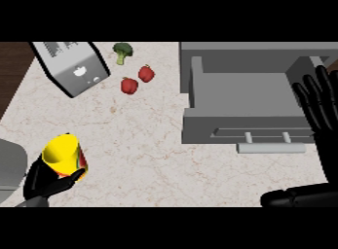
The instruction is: Pick up the cup, place it into the drawer and close the drawer
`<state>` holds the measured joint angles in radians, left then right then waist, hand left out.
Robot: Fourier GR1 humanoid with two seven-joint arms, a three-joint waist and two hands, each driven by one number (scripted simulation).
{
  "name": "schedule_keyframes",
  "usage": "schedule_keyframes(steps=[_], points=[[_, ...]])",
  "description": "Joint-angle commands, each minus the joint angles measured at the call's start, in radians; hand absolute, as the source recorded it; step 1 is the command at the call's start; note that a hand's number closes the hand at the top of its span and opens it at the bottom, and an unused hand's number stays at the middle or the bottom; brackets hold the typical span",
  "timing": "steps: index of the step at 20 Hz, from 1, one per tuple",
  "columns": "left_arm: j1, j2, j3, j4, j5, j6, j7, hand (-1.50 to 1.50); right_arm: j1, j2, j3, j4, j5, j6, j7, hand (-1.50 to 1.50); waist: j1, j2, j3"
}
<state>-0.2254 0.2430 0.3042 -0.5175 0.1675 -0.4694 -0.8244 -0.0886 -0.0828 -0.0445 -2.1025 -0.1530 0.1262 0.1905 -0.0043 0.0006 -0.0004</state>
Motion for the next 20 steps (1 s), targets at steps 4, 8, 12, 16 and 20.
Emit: schedule_keyframes(steps=[4,8,12,16,20], points=[[-0.006,0.005,-0.018,-0.019,0.009,-0.112,-0.133,1.5,0.003,0.003,-0.01,0.066,0.025,0.014,-0.08,-1.5,0.001,0.001,-0.001],[0.001,-0.01,-0.013,-0.033,0.0,-0.025,-0.212,1.5,-0.035,-0.016,-0.038,0.017,-0.035,0.005,0.013,-1.5,-0.001,0.001,-0.001],[0.001,-0.082,-0.016,-0.064,0.008,0.084,-0.226,1.5,0.024,-0.017,-0.037,0.005,-0.025,0.021,-0.02,-1.5,0.0,0.0,0.0],[-0.089,-0.087,0.003,-0.069,0.027,0.173,-0.181,1.5,-0.054,-0.003,-0.006,0.031,0.005,-0.006,0.006,-1.5,0.002,0.001,0.0],[-0.055,-0.127,-0.028,-0.174,0.043,0.15,-0.173,1.5,0.031,-0.022,-0.046,-0.007,-0.036,0.03,-0.022,-1.5,0.004,-0.002,0.001]])
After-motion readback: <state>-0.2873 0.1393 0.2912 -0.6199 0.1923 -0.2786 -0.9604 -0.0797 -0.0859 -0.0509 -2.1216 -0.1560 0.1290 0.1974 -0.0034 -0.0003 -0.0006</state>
